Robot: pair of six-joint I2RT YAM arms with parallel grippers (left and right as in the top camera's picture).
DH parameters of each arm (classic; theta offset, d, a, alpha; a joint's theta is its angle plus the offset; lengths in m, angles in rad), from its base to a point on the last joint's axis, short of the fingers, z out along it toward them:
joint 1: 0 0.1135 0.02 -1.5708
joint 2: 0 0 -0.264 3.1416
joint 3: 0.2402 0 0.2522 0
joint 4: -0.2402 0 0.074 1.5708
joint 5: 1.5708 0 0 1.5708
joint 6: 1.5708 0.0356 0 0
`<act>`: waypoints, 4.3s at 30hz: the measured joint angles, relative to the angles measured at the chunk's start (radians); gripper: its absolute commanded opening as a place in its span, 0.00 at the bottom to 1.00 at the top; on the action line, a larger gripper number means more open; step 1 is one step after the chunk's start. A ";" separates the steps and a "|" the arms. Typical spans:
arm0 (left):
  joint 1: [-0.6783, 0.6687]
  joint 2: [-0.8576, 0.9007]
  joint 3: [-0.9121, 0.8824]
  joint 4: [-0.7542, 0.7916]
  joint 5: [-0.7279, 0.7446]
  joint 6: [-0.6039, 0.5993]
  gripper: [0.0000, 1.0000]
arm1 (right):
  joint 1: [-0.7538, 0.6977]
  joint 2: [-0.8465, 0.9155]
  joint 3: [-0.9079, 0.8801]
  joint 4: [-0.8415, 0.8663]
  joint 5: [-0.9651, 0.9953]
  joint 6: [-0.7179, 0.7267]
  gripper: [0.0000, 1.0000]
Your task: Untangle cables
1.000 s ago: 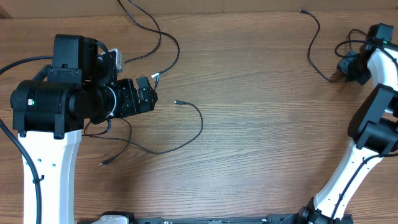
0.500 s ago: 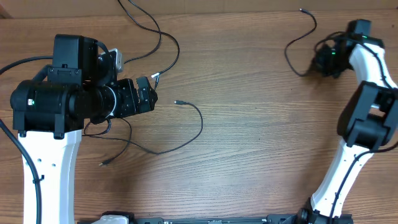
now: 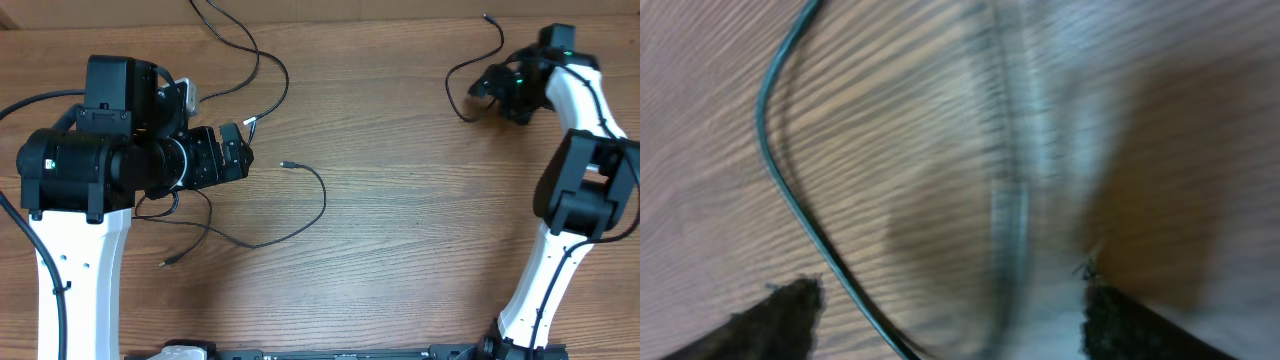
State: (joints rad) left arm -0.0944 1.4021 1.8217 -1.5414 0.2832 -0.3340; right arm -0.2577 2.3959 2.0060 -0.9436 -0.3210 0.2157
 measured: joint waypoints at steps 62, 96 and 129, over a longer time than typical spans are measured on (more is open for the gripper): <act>0.000 0.000 0.000 0.000 0.000 0.000 0.99 | -0.232 0.021 -0.093 0.341 0.235 0.279 0.29; 0.000 0.000 0.000 0.000 0.000 0.000 1.00 | -0.271 0.000 0.159 0.078 -0.017 0.233 0.35; 0.000 0.000 0.000 0.000 0.000 0.000 1.00 | 0.116 -0.022 -0.004 -0.061 0.161 0.251 0.48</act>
State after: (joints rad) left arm -0.0944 1.4021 1.8214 -1.5410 0.2832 -0.3340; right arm -0.1417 2.3737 2.0018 -1.0050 -0.1604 0.4664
